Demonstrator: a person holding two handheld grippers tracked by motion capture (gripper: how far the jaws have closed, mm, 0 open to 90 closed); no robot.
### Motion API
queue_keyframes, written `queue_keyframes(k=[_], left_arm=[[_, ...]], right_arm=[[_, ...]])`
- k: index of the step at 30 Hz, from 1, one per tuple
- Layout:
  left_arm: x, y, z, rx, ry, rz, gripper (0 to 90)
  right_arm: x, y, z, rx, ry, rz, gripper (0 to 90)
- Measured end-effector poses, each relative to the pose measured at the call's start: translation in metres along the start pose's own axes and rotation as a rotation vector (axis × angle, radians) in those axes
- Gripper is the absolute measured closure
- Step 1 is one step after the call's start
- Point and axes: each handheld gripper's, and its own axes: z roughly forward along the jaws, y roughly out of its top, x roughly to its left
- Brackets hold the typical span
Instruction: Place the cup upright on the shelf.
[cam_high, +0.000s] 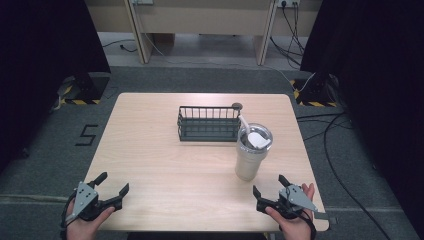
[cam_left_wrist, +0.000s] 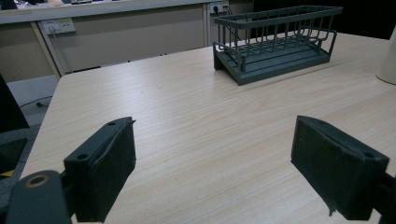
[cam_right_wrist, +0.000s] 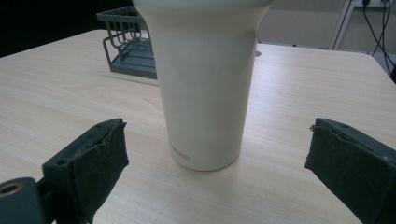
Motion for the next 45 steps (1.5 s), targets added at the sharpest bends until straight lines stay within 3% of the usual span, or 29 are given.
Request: queue_keyframes(k=[11,19,32,45], left_arm=[[-0.001,0.0,-0.001,-0.002,-0.003,0.001,13.2],[0.0,0.0,-0.001,-0.003,-0.003,-0.003,13.2],[-0.001,0.0,-0.001,-0.005,-0.005,0.0,13.2],[0.0,0.001,-0.001,-0.007,-0.009,-0.001,13.1]], right_arm=[[0.003,0.016,0.011,-0.025,0.011,-0.008,5.5],[0.006,0.036,0.039,-0.04,0.027,-0.023,5.8],[0.003,0.041,0.07,-0.034,0.004,-0.014,5.9],[0.004,0.047,0.094,-0.05,0.018,0.004,5.7]])
